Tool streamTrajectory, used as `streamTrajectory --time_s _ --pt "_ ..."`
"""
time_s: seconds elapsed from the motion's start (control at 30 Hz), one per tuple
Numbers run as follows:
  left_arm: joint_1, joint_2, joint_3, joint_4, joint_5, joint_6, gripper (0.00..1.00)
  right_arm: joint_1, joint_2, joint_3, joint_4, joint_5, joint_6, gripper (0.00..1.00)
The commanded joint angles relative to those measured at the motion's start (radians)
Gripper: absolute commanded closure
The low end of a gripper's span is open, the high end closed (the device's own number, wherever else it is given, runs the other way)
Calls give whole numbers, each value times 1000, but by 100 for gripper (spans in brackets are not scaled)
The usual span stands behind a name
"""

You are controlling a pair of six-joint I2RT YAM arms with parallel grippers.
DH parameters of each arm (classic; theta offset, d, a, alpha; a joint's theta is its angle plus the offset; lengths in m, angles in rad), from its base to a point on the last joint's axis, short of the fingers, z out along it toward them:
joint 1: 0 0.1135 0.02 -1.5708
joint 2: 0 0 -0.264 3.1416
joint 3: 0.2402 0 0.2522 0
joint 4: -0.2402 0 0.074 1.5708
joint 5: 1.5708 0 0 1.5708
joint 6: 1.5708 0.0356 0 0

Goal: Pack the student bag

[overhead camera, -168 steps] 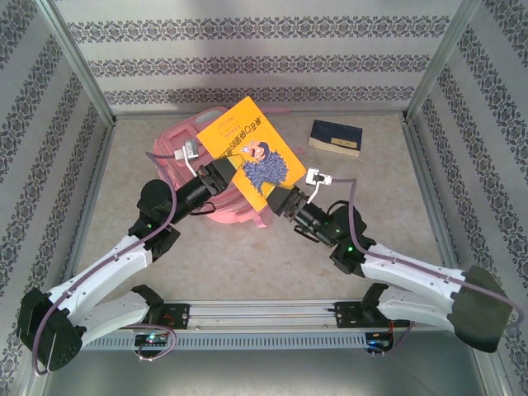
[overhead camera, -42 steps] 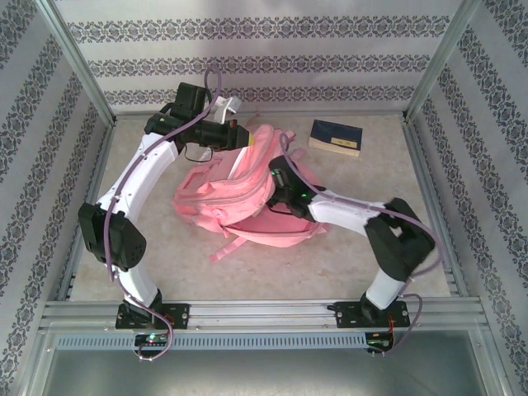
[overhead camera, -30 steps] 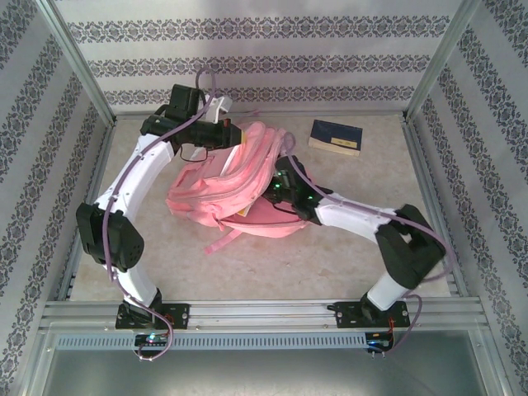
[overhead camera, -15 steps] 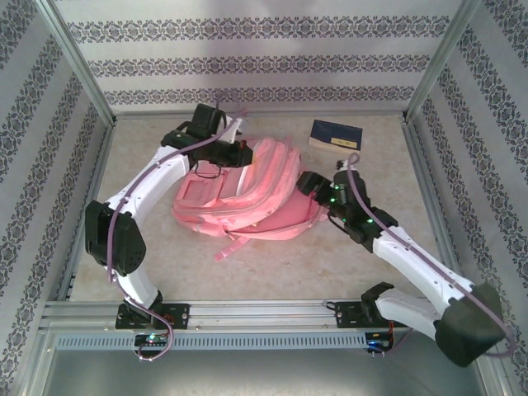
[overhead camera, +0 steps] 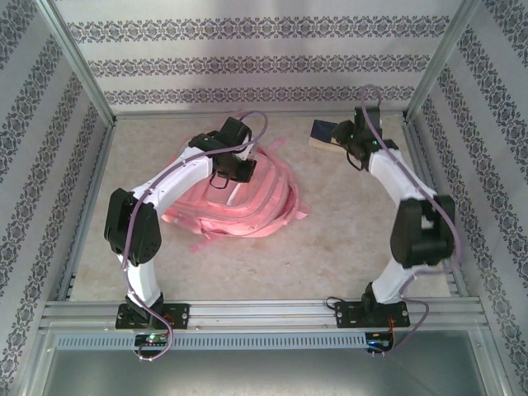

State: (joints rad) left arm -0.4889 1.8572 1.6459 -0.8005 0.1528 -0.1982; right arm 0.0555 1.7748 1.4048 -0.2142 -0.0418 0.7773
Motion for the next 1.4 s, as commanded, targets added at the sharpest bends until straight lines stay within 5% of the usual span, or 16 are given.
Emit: streamTrajectory --time_s 0.0,0.03,0.13,0.2,0.33,0.6,0.9,1.37 --pt "61 23 20 -113 -194 32 100 -51 191 206 -136 -88 -29 75" --pt "70 23 23 -115 -175 22 98 -60 247 271 -169 -107 -37 82" --pt "77 -10 12 -98 -63 -9 59 -94 425 503 -312 -163 -62 100" --pt "77 -66 -21 -62 21 -39 48 -102 550 701 -465 -168 -113 100" --pt "78 -183 -68 -31 79 -71 40 -105 740 1004 -672 -124 -150 100" --pt "78 -370 -132 9 157 -134 33 -118 908 1142 -861 -61 -76 100" --pt "77 -427 -179 61 197 -158 32 -111 751 841 -857 -46 -59 100" --pt "48 -442 -271 153 252 -225 31 -70 197 -100 -410 -160 238 100"
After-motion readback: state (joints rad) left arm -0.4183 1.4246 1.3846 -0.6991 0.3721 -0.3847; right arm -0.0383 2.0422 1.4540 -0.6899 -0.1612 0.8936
